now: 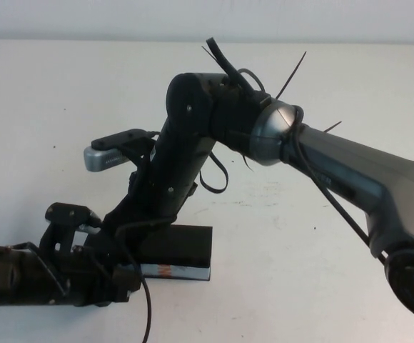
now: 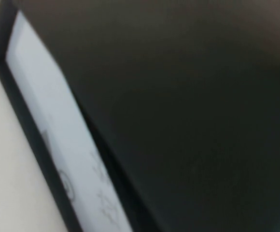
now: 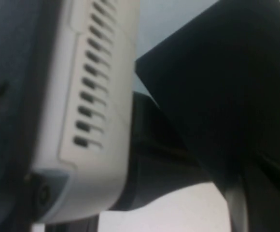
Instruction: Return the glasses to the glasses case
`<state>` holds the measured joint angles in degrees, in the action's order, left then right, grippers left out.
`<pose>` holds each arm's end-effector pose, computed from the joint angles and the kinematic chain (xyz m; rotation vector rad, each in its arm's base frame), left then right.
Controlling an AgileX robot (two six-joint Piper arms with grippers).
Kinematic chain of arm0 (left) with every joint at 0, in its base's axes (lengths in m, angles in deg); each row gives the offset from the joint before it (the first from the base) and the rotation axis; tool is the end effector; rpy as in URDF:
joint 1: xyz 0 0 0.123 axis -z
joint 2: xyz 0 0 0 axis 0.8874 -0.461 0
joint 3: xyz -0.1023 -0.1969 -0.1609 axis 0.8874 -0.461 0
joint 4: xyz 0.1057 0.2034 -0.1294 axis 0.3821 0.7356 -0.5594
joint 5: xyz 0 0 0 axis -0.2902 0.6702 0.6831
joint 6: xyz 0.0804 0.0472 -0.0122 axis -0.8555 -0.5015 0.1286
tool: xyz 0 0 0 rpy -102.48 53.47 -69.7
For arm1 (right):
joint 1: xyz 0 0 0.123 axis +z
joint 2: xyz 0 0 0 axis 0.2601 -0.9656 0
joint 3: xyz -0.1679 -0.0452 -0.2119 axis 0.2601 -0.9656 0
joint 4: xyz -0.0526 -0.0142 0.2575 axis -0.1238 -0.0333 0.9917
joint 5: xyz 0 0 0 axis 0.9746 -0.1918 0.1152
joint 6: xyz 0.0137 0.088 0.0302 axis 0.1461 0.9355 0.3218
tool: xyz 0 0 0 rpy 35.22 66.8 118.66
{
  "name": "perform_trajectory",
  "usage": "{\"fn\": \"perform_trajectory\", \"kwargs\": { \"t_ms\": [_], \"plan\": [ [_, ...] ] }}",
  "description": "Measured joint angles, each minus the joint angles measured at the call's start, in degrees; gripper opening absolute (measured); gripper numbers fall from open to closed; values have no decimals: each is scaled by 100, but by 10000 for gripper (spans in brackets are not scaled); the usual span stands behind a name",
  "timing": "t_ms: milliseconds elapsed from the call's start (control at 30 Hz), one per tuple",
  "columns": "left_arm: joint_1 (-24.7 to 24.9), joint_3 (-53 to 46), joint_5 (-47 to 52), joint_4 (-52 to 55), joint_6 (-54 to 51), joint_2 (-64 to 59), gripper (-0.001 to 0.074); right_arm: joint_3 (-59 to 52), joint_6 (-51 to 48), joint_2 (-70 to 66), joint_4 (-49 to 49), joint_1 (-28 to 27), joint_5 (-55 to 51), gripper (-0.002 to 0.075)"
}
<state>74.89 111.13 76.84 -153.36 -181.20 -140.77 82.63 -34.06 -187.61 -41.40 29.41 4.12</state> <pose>0.2280 -0.1074 0.0984 0.5489 2.4534 -0.8891 0.3214 0.3634 0.2109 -1.3096 2.6716 0.6438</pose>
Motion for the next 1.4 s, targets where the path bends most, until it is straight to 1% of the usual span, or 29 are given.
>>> {"fn": "perform_trajectory", "kwargs": {
  "t_ms": [233, 333, 633, 800, 1000, 1167, 1267, 1400],
  "plan": [
    [0, -12, -291, 201, 214, 248, 1, -315, 38, 70, 57, -11, 58, -13],
    [0, -13, -181, 307, 482, 479, 1, -367, 38, 0, -142, -11, 34, -13],
    [0, -112, -155, 743, 1112, 1269, 1, -367, 38, 52, -181, -20, 45, -13],
    [0, -159, -191, 1055, 1470, 1952, 1, -415, 306, 429, -618, -9, 20, -13],
    [0, -163, -325, 1034, 1545, 3228, 1, -425, 895, 1307, -1173, -9, 0, -13],
    [0, -381, -914, 982, 1545, 4792, 1, -776, 1240, 2247, -1453, -9, -22, -13],
    [0, -658, -1300, 930, 1545, 5844, 1, -1333, 1407, 3102, -1623, 0, -36, -13],
    [0, -1137, -1843, 896, 1545, 7263, 1, -2454, 1601, 4393, -1832, 0, -61, -13]
  ]
}}
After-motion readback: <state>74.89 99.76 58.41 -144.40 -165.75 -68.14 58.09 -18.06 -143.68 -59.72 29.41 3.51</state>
